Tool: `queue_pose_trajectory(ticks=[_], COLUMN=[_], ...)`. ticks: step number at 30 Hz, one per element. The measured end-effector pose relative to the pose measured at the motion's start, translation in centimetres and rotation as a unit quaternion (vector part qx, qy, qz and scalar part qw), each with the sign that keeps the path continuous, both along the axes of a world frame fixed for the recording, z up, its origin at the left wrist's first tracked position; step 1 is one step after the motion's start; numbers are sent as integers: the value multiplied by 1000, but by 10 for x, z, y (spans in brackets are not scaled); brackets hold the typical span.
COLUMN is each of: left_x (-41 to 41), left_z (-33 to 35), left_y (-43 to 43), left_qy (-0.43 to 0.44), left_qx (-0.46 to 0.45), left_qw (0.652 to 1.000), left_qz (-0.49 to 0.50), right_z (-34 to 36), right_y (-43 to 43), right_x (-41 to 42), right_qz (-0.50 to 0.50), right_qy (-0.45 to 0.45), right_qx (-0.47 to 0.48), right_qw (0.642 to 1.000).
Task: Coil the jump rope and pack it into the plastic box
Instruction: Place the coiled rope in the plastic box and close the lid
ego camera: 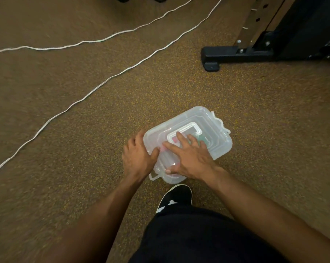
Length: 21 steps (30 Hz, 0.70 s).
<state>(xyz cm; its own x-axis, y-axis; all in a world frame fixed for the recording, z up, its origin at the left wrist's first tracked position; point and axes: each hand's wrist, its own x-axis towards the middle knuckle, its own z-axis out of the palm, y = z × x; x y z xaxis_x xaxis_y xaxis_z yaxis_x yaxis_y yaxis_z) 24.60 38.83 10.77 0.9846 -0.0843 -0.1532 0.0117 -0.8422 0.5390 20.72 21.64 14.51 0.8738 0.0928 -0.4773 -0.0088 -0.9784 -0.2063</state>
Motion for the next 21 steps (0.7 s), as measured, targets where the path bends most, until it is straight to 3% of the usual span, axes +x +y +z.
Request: queue_pose_trajectory(ticks=[6, 13, 21], left_x=[-14, -12, 4], left_z=[-8, 4, 18], left_y=[-1, -2, 5], left_qy=[175, 217, 261], left_qx=[-91, -156, -80], left_qw=[973, 949, 955], left_qz=[120, 165, 118], right_z=[0, 4, 5], right_y=[9, 11, 13], right_x=[3, 4, 3], right_qz=[-10, -25, -24], right_qy=[18, 46, 41], right_qx=[-3, 14, 10], right_qw=[1000, 999, 999])
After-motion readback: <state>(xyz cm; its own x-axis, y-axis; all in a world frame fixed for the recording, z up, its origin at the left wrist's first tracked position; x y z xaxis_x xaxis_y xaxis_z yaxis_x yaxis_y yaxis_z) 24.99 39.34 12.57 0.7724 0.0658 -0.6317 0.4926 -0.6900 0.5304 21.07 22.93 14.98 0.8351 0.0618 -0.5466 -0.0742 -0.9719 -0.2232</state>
